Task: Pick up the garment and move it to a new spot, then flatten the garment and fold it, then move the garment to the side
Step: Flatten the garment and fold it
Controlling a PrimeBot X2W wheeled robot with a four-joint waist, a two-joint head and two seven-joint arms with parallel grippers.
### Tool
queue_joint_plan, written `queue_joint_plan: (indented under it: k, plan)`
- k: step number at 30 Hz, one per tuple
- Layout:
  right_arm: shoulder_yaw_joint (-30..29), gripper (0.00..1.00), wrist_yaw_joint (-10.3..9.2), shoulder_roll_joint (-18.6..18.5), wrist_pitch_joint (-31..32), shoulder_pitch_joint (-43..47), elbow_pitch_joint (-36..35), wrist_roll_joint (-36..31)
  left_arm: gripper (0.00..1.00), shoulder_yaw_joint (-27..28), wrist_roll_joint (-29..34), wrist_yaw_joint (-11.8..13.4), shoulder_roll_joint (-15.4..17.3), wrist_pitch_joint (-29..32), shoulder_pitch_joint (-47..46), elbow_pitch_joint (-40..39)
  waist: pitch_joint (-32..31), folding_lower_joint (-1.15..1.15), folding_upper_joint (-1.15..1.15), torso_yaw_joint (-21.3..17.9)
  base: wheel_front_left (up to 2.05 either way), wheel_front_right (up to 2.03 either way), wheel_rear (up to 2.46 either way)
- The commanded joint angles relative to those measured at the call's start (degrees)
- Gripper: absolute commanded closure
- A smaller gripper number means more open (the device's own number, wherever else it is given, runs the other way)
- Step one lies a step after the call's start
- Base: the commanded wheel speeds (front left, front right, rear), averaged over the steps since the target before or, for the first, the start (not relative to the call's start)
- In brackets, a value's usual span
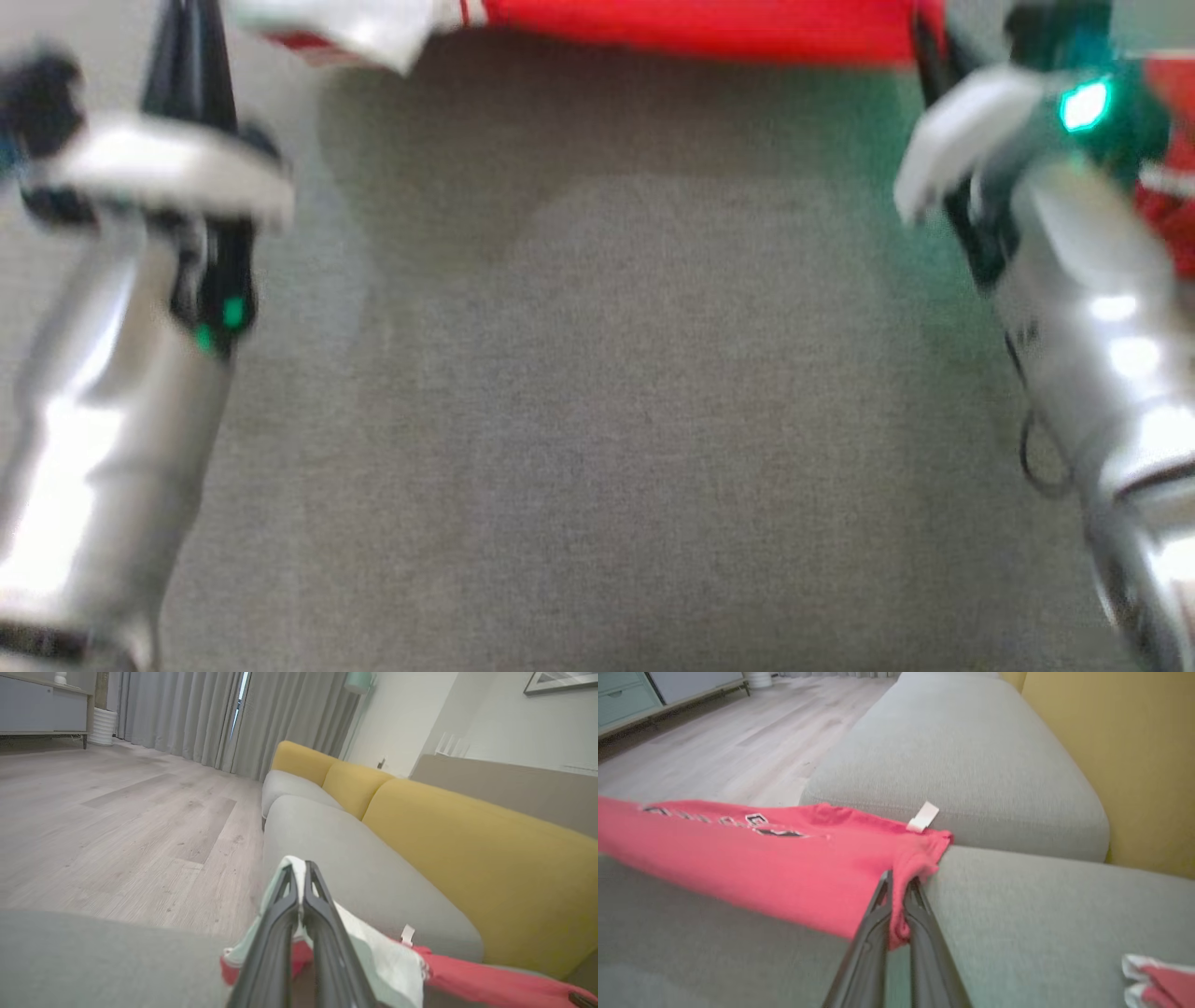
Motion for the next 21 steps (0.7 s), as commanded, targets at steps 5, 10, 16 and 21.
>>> queue_joint_plan:
  k: [5, 10, 16, 21]
  plan:
    - [8.24, 1.0, -0.04, -2.33, 3.44, 9.57, -6.56, 9.11, 1.0, -0.1, -6.7, -0.32, 5.58, 1.99, 9.79, -6.77, -8.38, 0.01, 0.0, 1.21, 0.0, 0.0, 0.0]
    - [15.86, 1.0, -0.04, -7.73, 7.75, 19.03, -15.44, 19.12, 1.0, -2.29, -8.62, -0.32, 8.75, 3.62, 20.6, -12.27, -12.67, 0.01, 0.0, 1.39, 0.0, 0.0, 0.0]
    - [23.87, 1.0, -0.04, -15.74, 12.31, 27.88, -26.14, 28.88, 1.0, -4.71, -9.17, 0.57, 13.14, 6.77, 32.29, -21.14, -16.68, 0.01, 0.0, 1.65, 0.0, 0.0, 0.0]
    - [28.5, 1.0, -0.04, -21.11, 17.0, 33.12, -32.97, 34.71, 1.0, -6.96, -9.42, 2.54, 17.36, 10.24, 41.45, -29.17, -19.77, 0.01, 0.0, 1.3, 0.0, 0.0, 0.0]
